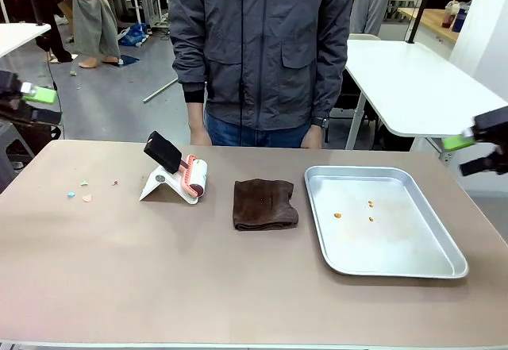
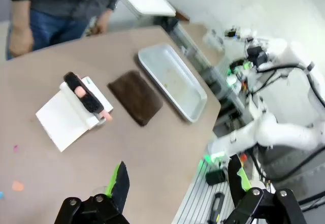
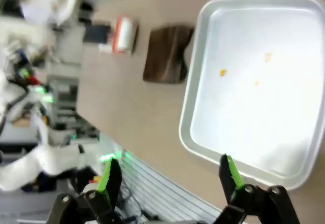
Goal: Clean the surface of the table.
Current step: Hold the Lint Roller with your left hand and the towel with your right hand.
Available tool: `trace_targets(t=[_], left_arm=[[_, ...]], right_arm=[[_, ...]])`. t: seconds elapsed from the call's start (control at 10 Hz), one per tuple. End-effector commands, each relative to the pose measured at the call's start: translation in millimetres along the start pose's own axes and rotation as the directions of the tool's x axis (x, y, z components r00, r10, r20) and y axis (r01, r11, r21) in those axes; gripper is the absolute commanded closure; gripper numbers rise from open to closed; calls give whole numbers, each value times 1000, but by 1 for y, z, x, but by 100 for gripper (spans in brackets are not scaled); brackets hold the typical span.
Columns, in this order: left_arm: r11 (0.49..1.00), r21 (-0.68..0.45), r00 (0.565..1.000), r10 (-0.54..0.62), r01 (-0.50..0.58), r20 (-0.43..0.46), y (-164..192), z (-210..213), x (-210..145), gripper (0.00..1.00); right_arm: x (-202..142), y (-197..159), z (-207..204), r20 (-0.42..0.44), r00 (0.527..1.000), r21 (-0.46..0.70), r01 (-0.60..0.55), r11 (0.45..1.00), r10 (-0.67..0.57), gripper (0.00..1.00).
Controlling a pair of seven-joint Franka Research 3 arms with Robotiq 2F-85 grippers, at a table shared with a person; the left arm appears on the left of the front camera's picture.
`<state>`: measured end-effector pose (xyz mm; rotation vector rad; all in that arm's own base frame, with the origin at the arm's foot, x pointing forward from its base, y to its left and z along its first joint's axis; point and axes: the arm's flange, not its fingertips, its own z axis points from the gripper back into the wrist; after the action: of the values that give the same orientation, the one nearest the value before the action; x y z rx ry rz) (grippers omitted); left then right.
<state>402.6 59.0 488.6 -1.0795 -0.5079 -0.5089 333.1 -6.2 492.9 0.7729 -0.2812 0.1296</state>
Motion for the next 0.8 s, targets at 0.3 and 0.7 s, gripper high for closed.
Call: trace_targets(t=[0.3,0.7], left_arm=[[977,208,970,95,-48,-223,9,-100,51,0],[893,433,955,224,-121,-194,30,-141,43,0]], right_arm=[[81,62,-124,-219,972,-166,-119,979,81,0],[109,80,-215,100,977,-267,209,941,-188,0]])
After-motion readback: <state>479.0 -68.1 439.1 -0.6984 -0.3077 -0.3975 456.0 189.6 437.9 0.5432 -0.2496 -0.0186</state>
